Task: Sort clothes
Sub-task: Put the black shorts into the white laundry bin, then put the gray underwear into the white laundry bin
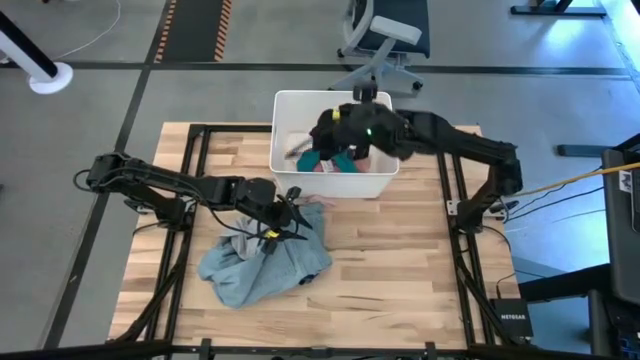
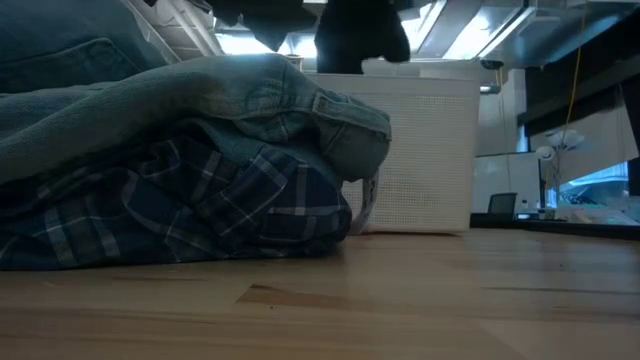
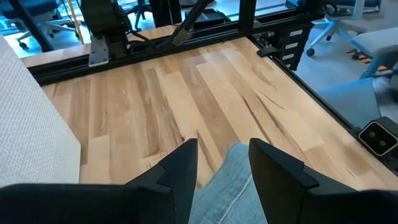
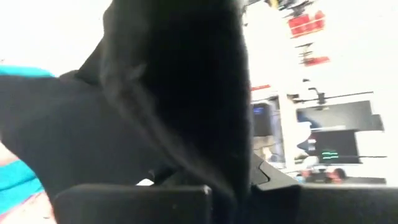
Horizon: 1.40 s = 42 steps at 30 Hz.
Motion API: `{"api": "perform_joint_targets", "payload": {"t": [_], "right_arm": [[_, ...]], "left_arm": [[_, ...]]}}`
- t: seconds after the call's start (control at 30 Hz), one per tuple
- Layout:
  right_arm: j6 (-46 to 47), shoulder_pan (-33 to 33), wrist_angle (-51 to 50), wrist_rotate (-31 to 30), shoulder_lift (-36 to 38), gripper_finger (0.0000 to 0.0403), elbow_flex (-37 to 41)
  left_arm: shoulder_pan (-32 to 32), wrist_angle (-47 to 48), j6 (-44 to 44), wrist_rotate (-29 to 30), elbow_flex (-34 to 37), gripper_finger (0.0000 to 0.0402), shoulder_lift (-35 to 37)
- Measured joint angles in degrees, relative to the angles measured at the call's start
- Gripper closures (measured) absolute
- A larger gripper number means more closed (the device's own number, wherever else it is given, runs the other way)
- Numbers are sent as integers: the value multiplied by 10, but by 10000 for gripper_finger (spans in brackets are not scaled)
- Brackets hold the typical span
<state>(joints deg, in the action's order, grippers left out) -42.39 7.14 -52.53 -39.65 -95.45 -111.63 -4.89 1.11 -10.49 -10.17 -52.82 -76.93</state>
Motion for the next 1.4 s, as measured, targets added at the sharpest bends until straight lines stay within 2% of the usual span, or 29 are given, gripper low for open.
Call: {"api": "perform_joint_targets", "payload": {"t": [0.1, 0.17, 0.37, 0.47, 0.57, 0.63, 0.7, 0.83, 1.03, 1.27, 1.4], "right_arm": [[4, 37, -2, 57, -8, 372, 0], [4, 53, -5, 73, -13, 351, 0], [4, 69, -32, 85, -20, 251, 0], [29, 68, -88, 112, -16, 210, 0], [56, 67, -156, 150, -14, 187, 0], [73, 61, -206, 164, -14, 181, 0], [81, 51, -238, 153, -14, 179, 0], [101, 21, -268, 108, -11, 178, 0], [122, -29, -318, 107, -7, 178, 0], [162, -83, -321, 114, -6, 178, 0], [211, -146, -303, 130, -6, 178, 6]], "left_arm": [[0, 0, 0, 0, 0, 263, 0], [0, 0, 0, 0, 0, 263, 0], [0, 0, 0, 0, 0, 263, 0], [1, 1, 0, 0, 0, 263, 0], [1, 1, -2, 0, 0, 263, 0], [0, 0, -2, 0, 0, 263, 0], [0, 0, -2, 0, 0, 263, 0], [0, 0, 0, 0, 0, 263, 0], [0, 0, 2, 0, 0, 263, 0], [0, 0, 10, 0, 0, 263, 0], [0, -1, 0, 6, 0, 263, 0]]}}
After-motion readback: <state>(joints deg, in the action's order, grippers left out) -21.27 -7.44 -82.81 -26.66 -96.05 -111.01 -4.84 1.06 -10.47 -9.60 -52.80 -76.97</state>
